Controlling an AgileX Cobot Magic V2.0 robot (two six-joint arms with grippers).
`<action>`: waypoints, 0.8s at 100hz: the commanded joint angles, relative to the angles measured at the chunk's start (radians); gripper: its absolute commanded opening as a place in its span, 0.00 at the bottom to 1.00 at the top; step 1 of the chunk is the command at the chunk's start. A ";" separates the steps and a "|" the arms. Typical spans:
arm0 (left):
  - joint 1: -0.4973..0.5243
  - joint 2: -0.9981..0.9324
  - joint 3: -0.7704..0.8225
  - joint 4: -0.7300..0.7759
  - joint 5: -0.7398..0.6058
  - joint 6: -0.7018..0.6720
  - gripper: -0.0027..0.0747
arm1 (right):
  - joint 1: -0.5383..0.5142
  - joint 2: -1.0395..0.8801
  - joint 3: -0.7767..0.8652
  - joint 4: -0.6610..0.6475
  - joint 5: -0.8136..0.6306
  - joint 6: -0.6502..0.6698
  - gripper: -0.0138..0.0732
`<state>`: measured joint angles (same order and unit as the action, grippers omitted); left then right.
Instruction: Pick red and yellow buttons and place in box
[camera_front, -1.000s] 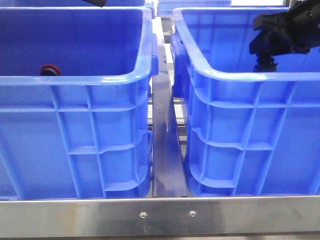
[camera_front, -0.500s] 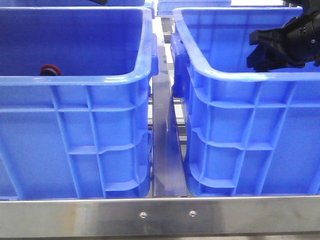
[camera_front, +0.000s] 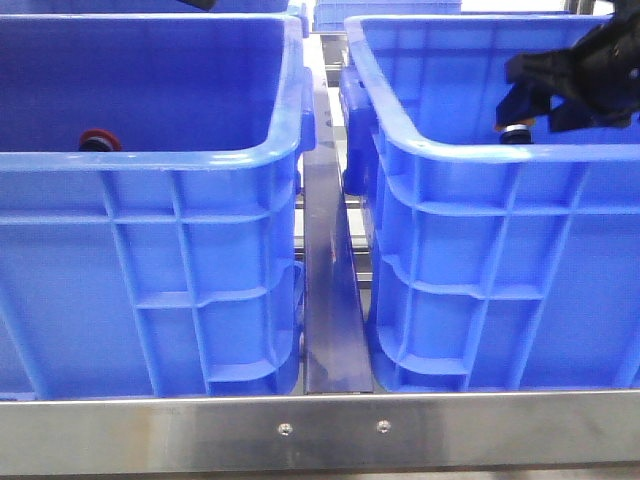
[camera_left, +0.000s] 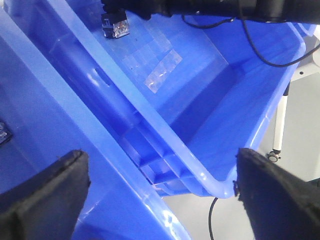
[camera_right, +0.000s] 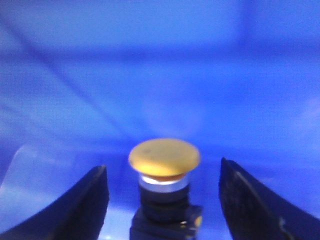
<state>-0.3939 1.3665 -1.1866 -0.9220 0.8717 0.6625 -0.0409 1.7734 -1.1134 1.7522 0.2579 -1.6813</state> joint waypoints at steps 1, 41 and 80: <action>-0.009 -0.036 -0.024 -0.058 -0.023 0.000 0.77 | -0.005 -0.098 -0.014 0.028 0.009 -0.015 0.74; 0.028 -0.036 -0.024 0.057 -0.145 -0.139 0.77 | -0.005 -0.428 0.187 0.028 -0.002 -0.015 0.74; 0.110 0.014 -0.039 0.704 -0.157 -0.736 0.77 | -0.005 -0.551 0.251 0.028 -0.003 -0.015 0.74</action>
<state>-0.3079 1.3796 -1.1866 -0.2844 0.7138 0.0061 -0.0409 1.2541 -0.8390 1.7569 0.2351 -1.6822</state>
